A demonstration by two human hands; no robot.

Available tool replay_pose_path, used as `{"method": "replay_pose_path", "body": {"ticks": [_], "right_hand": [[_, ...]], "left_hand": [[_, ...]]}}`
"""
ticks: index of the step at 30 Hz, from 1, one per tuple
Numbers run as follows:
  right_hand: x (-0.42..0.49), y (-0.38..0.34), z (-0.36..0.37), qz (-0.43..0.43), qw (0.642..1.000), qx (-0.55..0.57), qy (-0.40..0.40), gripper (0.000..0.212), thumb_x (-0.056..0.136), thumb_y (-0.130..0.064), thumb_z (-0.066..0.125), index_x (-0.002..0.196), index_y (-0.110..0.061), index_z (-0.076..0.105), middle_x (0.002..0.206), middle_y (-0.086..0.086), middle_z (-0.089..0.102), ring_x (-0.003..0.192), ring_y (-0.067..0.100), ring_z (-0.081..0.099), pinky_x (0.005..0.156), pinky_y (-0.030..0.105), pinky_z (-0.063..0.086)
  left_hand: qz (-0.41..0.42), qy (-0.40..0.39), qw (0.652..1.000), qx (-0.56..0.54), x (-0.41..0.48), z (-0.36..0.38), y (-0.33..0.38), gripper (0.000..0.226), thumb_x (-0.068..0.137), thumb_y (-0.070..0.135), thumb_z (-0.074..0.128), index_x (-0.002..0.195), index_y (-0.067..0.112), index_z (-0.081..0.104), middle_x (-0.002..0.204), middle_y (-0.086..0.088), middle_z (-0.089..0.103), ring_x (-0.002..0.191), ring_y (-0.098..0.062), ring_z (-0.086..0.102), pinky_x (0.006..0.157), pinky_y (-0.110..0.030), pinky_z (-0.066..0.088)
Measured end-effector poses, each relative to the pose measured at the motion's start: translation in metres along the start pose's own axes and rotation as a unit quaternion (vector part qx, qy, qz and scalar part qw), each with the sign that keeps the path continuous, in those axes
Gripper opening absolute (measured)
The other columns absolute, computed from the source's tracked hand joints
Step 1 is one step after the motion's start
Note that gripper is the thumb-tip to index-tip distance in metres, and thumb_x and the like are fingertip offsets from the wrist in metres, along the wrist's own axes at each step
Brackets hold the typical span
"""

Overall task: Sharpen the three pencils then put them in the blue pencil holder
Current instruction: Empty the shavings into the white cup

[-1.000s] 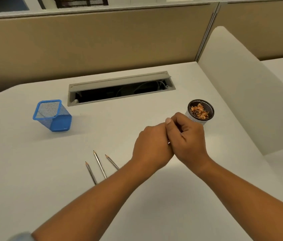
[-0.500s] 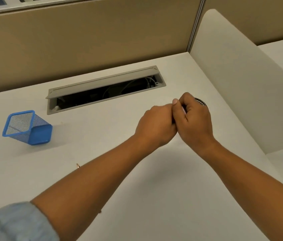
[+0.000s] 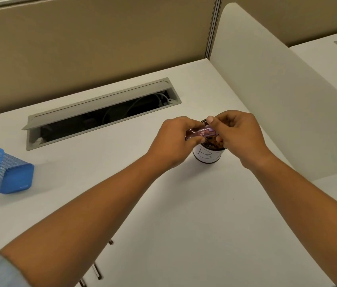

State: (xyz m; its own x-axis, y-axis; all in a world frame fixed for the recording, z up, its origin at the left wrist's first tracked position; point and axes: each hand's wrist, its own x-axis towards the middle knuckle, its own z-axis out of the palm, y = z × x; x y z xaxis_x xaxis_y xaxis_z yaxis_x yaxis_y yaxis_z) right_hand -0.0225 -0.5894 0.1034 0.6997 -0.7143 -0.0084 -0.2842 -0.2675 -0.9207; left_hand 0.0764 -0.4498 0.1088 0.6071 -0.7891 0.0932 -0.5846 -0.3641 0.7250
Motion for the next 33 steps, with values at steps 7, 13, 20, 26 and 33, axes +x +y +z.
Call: {"method": "replay_pose_path", "body": {"ticks": [7, 13, 20, 26, 33], "right_hand": [[0.003, 0.001, 0.001, 0.018, 1.0, 0.004, 0.005, 0.017, 0.084, -0.039, 0.074, 0.08, -0.022, 0.074, 0.063, -0.004, 0.073, 0.05, 0.01, 0.068, 0.057, 0.033, 0.059], [0.007, 0.002, -0.008, 0.05, 0.997, 0.05, -0.019, 0.006, 0.085, -0.022, 0.075, 0.079, -0.023, 0.076, 0.071, -0.004, 0.076, 0.068, 0.018, 0.075, 0.082, 0.049, 0.061], [0.003, 0.0, -0.021, -0.003, 0.994, -0.108, -0.005, 0.009, 0.083, -0.026, 0.071, 0.091, -0.028, 0.075, 0.082, -0.011, 0.074, 0.078, 0.014, 0.073, 0.063, 0.021, 0.05], [-0.003, -0.003, -0.024, -0.053, 0.981, -0.188, -0.013, 0.014, 0.087, -0.023, 0.065, 0.097, -0.022, 0.074, 0.089, -0.004, 0.074, 0.08, 0.014, 0.071, 0.071, 0.023, 0.053], [-0.005, -0.003, -0.024, -0.058, 0.978, -0.199, -0.004, 0.014, 0.086, -0.022, 0.065, 0.096, -0.022, 0.074, 0.087, -0.004, 0.074, 0.078, 0.015, 0.072, 0.076, 0.03, 0.057]], "left_hand": [[-0.003, 0.005, 1.0, 0.028, 0.005, 0.0, 0.002, 0.034, 0.089, 0.019, 0.072, 0.123, 0.02, 0.069, 0.11, 0.0, 0.07, 0.089, -0.012, 0.058, 0.077, -0.023, 0.045], [-0.029, 0.01, 0.996, 0.08, 0.014, -0.006, 0.002, 0.033, 0.092, 0.02, 0.068, 0.125, 0.023, 0.067, 0.118, -0.001, 0.068, 0.104, -0.021, 0.062, 0.089, -0.036, 0.053], [0.027, 0.001, 0.992, 0.127, 0.016, -0.001, 0.013, 0.032, 0.091, 0.016, 0.069, 0.122, 0.025, 0.069, 0.109, -0.001, 0.062, 0.099, -0.021, 0.058, 0.073, -0.028, 0.044], [0.033, -0.004, 0.994, 0.108, 0.016, 0.0, 0.025, 0.03, 0.087, 0.017, 0.073, 0.117, 0.02, 0.073, 0.104, -0.002, 0.056, 0.09, -0.016, 0.054, 0.069, -0.025, 0.042], [0.025, 0.003, 0.996, 0.09, 0.013, 0.002, 0.034, 0.031, 0.083, 0.02, 0.076, 0.114, 0.019, 0.073, 0.099, 0.0, 0.052, 0.088, -0.015, 0.05, 0.068, -0.023, 0.04]]}}
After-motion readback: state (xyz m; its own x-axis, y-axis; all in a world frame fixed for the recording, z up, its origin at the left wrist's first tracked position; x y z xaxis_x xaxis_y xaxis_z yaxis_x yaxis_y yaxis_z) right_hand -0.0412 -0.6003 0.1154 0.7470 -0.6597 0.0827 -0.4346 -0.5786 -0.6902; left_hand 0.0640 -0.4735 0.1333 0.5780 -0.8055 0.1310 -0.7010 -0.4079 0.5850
